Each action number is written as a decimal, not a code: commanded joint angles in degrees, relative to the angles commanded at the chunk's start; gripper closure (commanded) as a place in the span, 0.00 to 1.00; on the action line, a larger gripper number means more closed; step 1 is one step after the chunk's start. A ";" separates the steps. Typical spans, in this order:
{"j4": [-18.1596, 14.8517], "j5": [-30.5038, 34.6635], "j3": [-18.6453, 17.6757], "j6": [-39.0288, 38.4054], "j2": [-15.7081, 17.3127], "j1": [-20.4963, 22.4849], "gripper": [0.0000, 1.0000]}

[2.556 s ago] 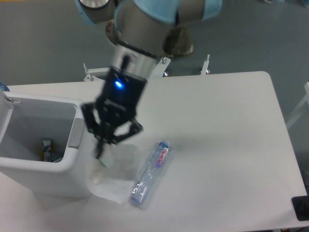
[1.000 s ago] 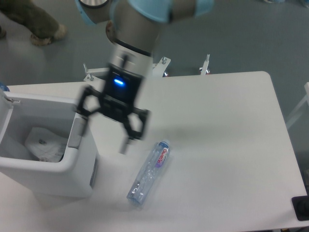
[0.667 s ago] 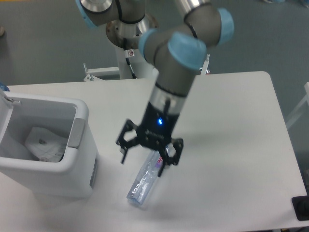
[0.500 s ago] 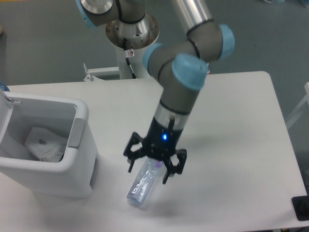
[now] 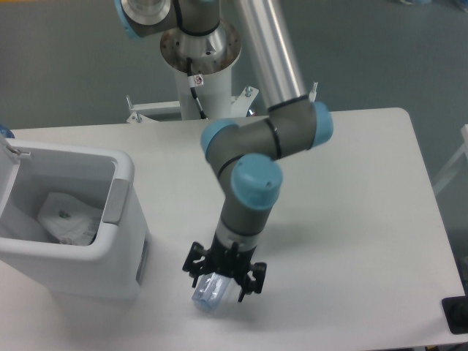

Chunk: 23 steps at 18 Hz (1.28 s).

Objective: Place the trash in the trash can
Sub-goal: 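Close the gripper on the bottle's cap end and lift it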

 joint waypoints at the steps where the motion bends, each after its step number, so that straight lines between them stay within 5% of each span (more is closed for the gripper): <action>1: -0.71 1.32 0.97 0.00 -0.79 -0.44 0.00; 5: -3.96 2.83 2.39 0.00 -2.12 -1.23 0.00; 14: -4.23 6.26 3.26 0.00 -4.40 -2.64 0.00; 19: -4.58 6.08 3.09 0.00 -4.23 -2.73 0.50; 23: -4.67 6.00 3.26 0.00 -3.62 -2.64 0.63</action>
